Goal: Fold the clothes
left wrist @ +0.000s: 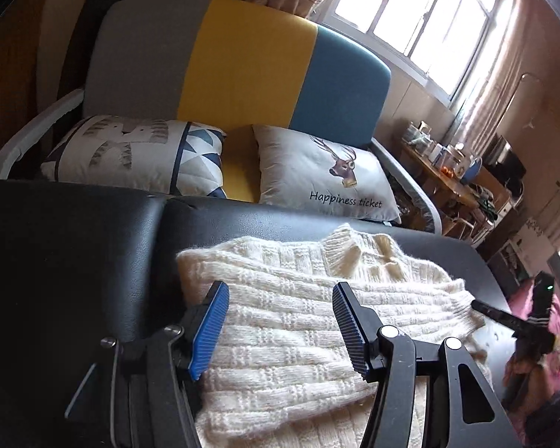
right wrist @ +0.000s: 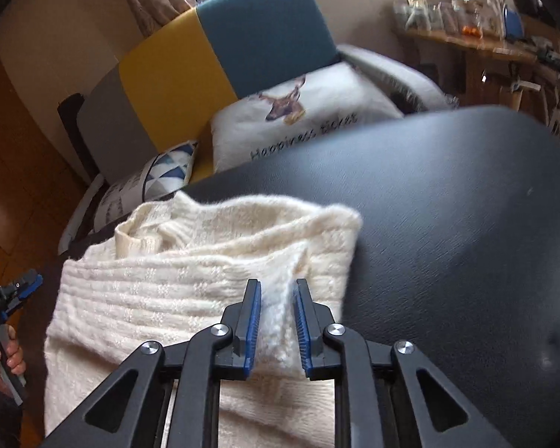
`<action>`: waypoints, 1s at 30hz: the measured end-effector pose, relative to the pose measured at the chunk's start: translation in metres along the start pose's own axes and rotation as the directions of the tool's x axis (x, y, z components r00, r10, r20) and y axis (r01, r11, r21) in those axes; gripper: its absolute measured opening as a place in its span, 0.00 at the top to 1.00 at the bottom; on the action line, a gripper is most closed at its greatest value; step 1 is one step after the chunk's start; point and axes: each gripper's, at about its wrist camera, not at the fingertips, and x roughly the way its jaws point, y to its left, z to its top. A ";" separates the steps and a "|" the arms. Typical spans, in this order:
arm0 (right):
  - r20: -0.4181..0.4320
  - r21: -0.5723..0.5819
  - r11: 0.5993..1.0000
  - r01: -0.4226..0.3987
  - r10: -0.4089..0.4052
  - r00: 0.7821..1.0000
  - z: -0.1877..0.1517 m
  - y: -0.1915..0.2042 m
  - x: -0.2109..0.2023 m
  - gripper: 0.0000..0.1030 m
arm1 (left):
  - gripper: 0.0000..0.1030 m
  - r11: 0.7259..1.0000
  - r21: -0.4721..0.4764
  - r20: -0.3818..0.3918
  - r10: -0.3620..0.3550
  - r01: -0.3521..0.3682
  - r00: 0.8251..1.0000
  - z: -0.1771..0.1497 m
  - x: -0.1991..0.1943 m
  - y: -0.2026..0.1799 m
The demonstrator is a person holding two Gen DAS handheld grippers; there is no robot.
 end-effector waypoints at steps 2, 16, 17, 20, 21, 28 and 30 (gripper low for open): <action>0.034 -0.050 0.997 -0.052 0.053 0.998 0.009 0.017 -0.009 0.81 | 0.43 1.000 0.001 -0.017 0.002 -0.002 1.000 0.001 0.009 -0.001; -0.048 0.026 0.989 -0.148 0.149 0.988 -0.016 0.014 0.062 0.84 | 0.30 0.980 -0.024 -0.104 0.194 -0.197 0.976 -0.026 0.049 0.027; -0.050 0.033 0.987 -0.155 0.156 0.986 -0.016 0.013 0.062 0.84 | 0.31 0.980 -0.039 -0.097 0.190 -0.195 0.977 -0.027 0.043 0.026; -0.061 0.030 0.992 -0.126 0.128 0.990 -0.013 0.020 0.050 0.81 | 0.32 0.981 -0.036 -0.028 0.188 -0.189 0.982 -0.031 0.015 0.016; -0.051 0.015 0.992 -0.124 0.125 0.991 -0.013 0.024 0.041 0.79 | 0.32 0.984 -0.018 0.007 0.176 -0.176 0.984 -0.036 0.001 0.010; -0.127 -0.094 0.995 -0.027 0.015 0.992 -0.036 0.036 0.033 0.79 | 0.32 0.958 0.198 -0.005 0.212 -0.207 0.977 -0.066 0.000 -0.024; -0.085 -0.145 0.989 -0.033 0.021 0.996 -0.047 0.034 0.033 0.79 | 0.30 0.958 0.189 -0.086 0.235 -0.216 0.968 -0.072 0.018 -0.014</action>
